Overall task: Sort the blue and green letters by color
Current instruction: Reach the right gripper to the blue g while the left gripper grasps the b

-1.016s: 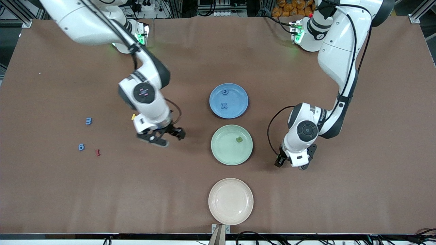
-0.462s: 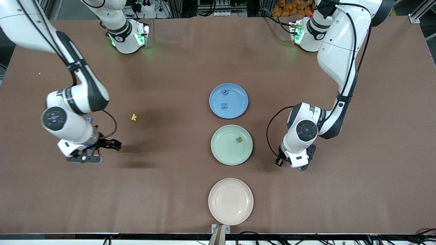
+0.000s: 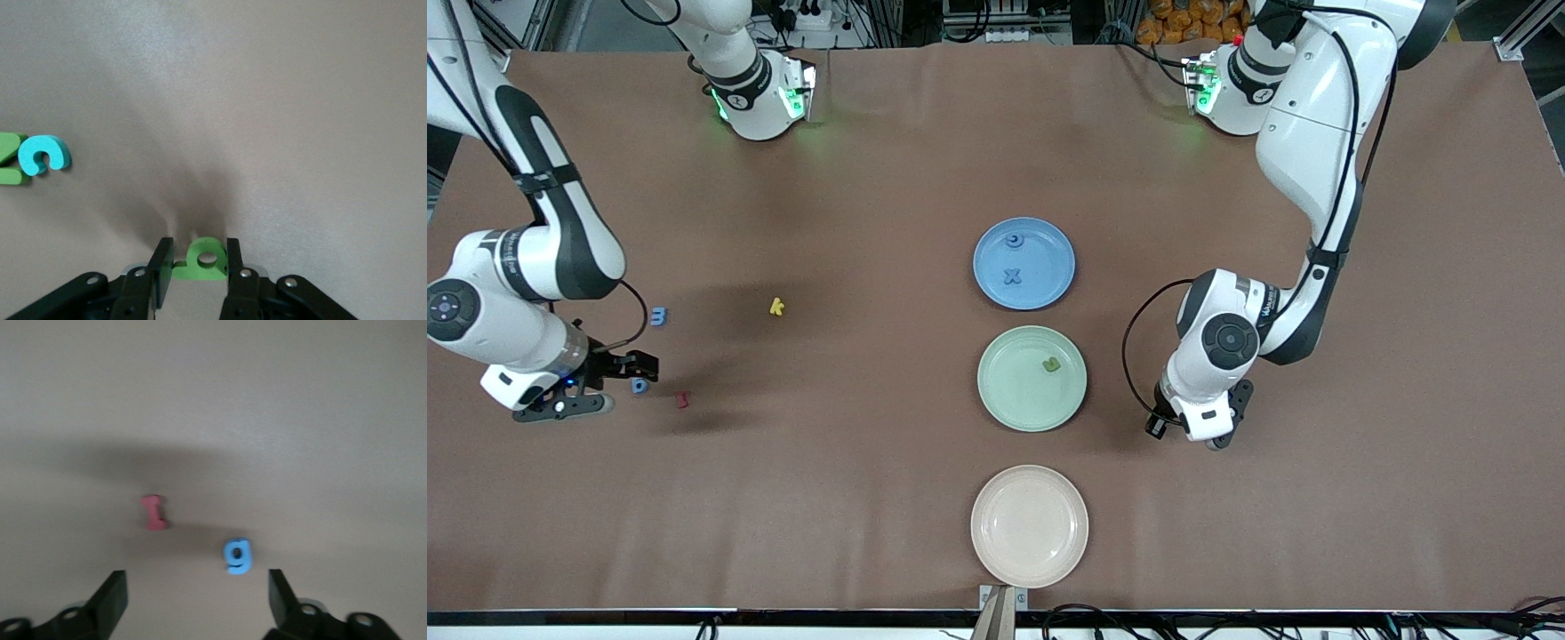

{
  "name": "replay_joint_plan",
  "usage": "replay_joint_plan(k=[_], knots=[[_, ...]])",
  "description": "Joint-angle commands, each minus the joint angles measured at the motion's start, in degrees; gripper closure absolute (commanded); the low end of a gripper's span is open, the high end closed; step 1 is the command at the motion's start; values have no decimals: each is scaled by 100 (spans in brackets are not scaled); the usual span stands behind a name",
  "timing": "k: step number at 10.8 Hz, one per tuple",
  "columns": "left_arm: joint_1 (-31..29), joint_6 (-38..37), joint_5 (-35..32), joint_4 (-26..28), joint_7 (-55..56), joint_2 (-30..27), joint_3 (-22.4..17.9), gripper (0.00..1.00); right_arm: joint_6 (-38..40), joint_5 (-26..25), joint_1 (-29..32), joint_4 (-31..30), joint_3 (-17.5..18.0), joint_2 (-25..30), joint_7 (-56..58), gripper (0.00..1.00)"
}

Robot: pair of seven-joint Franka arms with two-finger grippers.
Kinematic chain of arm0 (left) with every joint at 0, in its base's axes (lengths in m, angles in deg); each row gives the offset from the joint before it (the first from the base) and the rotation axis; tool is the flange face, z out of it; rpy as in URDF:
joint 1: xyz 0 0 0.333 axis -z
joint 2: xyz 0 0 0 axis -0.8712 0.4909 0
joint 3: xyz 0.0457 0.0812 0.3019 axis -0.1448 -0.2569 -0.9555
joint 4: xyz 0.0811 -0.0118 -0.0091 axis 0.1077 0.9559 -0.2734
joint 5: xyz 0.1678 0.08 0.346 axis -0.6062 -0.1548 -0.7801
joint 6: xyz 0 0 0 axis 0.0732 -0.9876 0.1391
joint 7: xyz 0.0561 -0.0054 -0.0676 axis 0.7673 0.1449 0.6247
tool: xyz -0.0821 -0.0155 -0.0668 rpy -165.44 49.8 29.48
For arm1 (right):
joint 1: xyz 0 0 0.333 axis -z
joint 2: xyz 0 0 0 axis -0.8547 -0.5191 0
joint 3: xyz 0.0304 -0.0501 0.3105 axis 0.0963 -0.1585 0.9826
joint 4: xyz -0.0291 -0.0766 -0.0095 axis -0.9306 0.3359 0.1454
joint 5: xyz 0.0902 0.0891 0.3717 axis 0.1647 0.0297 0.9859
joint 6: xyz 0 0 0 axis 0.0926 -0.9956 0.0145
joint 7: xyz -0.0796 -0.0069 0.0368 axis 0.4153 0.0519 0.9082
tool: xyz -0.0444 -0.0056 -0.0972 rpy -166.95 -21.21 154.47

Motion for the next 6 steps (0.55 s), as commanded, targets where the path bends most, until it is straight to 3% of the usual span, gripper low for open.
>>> replay_joint_plan(k=[1,6], knots=[[62,-7,53,-143,11,-15,-48,100,-395,74,382,-65,64,-323,987,18],[404,-16,53,-143,64,-103,-48,100,-781,108,576,-100,-51,-640,1403,35]])
